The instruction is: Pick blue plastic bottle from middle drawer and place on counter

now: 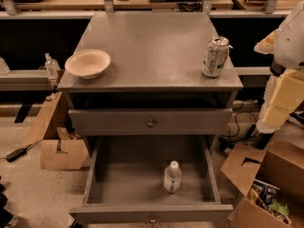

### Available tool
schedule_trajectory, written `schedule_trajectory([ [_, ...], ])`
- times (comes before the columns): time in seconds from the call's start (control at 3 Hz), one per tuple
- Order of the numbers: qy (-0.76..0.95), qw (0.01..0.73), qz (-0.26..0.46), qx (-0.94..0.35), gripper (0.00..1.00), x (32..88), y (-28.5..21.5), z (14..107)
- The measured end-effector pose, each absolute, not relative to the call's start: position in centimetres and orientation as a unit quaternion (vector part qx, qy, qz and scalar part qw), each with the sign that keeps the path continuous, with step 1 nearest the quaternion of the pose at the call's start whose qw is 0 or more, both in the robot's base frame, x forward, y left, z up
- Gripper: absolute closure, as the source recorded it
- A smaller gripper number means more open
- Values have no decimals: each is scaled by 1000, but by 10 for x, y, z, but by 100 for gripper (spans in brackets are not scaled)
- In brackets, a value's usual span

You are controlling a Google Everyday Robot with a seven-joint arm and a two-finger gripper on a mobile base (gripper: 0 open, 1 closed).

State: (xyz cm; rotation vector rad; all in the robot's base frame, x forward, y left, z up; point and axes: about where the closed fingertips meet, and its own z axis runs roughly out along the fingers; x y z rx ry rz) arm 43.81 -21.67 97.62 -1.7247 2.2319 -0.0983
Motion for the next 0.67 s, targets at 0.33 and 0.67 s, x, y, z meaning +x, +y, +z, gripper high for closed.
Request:
schedule_trajectory([
  [0.33,781,159,-34,-603,0,438,-217,976],
  [0.67,780,187,7,-598,0,442,-217,958],
])
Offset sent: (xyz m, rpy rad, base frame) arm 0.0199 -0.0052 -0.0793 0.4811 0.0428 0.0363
